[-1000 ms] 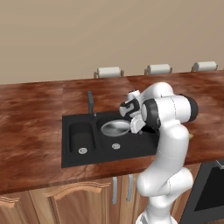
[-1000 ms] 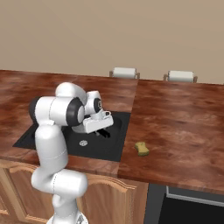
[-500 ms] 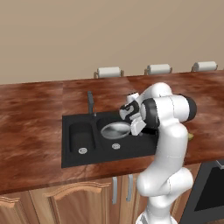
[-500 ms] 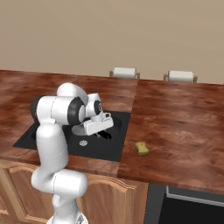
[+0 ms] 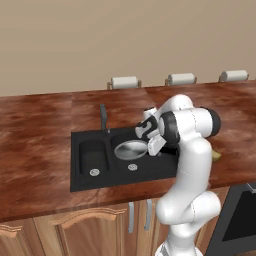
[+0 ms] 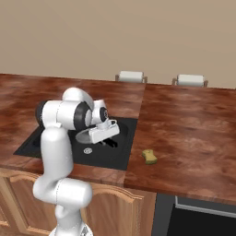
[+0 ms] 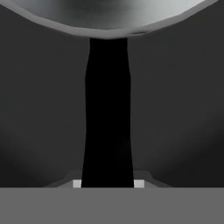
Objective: Pick the pan and sponge and place them into the sink. Then turn on the water.
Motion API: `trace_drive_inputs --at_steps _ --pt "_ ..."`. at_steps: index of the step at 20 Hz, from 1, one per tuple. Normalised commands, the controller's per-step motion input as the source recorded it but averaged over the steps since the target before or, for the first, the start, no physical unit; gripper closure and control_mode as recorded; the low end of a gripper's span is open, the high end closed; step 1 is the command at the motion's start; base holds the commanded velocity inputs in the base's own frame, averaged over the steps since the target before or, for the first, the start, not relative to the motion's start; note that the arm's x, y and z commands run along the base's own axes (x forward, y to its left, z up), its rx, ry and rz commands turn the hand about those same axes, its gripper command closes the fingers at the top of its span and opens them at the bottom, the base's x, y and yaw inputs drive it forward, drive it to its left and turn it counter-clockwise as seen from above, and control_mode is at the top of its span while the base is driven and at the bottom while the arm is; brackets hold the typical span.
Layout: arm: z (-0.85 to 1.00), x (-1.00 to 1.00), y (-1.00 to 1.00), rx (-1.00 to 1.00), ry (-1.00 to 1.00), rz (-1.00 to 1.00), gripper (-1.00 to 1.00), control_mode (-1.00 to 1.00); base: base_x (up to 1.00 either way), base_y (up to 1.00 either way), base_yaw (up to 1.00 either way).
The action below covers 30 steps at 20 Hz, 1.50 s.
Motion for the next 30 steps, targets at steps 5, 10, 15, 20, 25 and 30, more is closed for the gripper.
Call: trace_drive_inputs --at_steps 5,10,15,20,25,30 --pt "-0.13 0.32 0.00 0.00 0.04 0.01 1.00 -1.00 0.00 0.00 0.00" --pt "-0.30 0.24 0.08 -0.03 0.04 0.02 1.00 -1.00 0.00 0.00 0.00" --pt "-0.40 0.02 0.22 -0.08 0.00 0.01 1.00 -1.00 0.00 0.00 0.00" --pt "-0.36 0.01 0.26 -0.07 0.00 0.00 1.00 -1.00 0.00 0.00 0.00" --pt "-0.26 0.05 0.30 -0.06 0.00 0.00 -1.00 -1.00 0.00 0.00 0.00" --pt "-0.20 0.00 0.12 -0.04 0.00 0.00 -1.00 -1.00 0.00 0.00 0.00"
